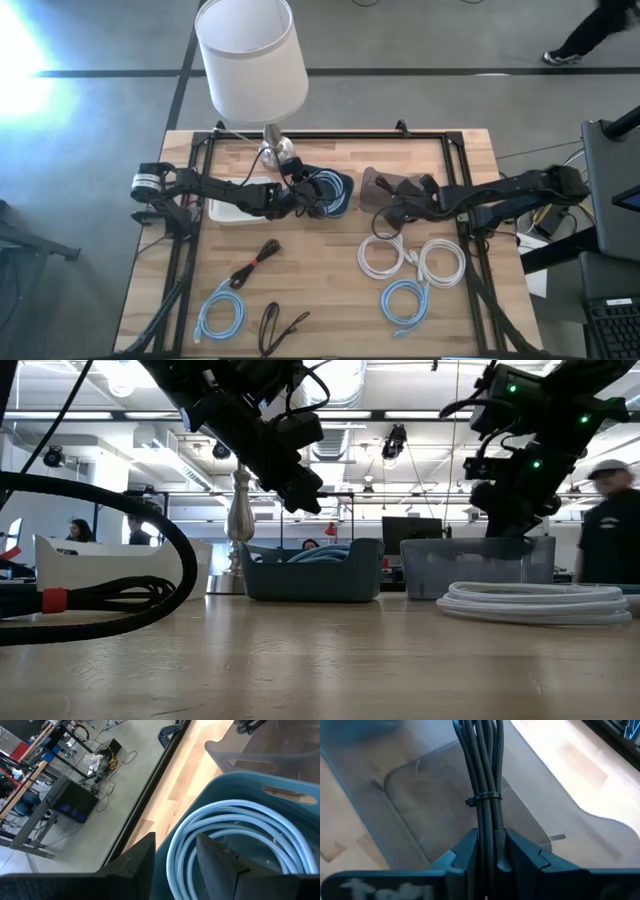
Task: Pick & Place USB Port
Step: Put the right black charger cable into the black bin, then put the top black charger cable into the black bin
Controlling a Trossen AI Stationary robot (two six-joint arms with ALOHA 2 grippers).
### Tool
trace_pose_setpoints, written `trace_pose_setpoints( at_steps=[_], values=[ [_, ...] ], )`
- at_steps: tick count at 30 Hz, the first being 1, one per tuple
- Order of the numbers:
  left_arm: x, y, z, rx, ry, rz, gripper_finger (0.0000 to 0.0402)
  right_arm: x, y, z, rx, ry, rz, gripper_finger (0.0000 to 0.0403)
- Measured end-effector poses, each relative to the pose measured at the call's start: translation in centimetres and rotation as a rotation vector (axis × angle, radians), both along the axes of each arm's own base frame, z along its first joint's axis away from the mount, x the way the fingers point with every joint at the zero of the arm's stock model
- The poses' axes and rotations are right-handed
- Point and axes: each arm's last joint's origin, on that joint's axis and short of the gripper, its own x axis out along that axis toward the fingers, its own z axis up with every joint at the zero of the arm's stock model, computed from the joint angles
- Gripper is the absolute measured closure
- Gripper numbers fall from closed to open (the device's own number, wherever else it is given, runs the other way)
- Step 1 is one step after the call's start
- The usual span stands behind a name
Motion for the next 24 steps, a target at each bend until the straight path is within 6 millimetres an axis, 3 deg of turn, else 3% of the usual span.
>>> trace_pose_setpoints(
  at_steps=[9, 24],
  values=[
    [0.0, 0.0, 0.0, 0.0, 0.0, 0.0, 0.0254, 0.98, 0.0, -0.13, -0.003, 0.035, 0.019, 0.028],
    [0.0, -0.5, 0.21, 0.0, -0.005, -0.017, 0.0254, 0.83, 0.01, 0.4, -0.01, 0.018, 0.035, 0.0248]
  ],
)
